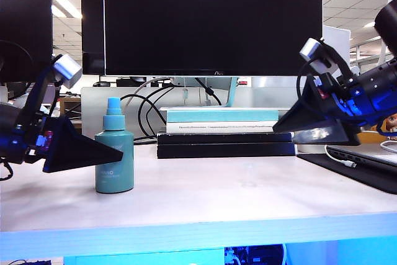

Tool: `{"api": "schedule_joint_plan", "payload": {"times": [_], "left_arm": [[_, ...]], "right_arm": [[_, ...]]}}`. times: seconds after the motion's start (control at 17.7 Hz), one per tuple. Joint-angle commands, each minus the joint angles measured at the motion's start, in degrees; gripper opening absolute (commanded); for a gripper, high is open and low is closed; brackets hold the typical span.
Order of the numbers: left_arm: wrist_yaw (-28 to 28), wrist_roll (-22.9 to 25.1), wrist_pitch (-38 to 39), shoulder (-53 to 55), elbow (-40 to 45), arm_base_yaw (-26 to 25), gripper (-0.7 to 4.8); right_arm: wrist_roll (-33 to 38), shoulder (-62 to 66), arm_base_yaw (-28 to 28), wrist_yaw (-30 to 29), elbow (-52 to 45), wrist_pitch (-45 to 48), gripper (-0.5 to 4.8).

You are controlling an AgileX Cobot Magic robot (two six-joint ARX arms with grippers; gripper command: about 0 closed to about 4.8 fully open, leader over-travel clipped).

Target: Pick up the sprayer with the left hand, pick up its lid with the right hand then put the lid on the sprayer.

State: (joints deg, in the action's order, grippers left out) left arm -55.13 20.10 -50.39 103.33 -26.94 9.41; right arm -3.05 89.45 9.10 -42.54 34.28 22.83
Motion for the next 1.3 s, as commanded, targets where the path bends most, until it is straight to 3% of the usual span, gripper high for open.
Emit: {"api": "schedule_joint_plan", "payload": {"times": [0.06, 0.51, 0.85, 1.3], "left_arm": [[-0.61, 0.04, -0.52, 0.0, -0.2, 0.11, 2.68], [-0.66, 0.04, -0.44, 0.02, -0.9, 0.11, 2.68], [-1.77, -0.46, -0.31, 2.36, -1.53, 0.11, 2.68], [-4.28, -0.61, -0.39, 3.8, -1.53, 0.11, 2.68]], "right_arm": [[-1.79, 0.28, 1.6, -0.98, 0.57, 0.09, 3.11], [-6.23, 1.22, 2.71, 0.5, 0.57, -3.85, 3.1], [-9.07, 2.01, 6.99, 4.66, 0.57, -4.68, 3.1], [-8.7, 4.85, 8.57, 5.55, 0.92, -1.97, 3.05]]}}
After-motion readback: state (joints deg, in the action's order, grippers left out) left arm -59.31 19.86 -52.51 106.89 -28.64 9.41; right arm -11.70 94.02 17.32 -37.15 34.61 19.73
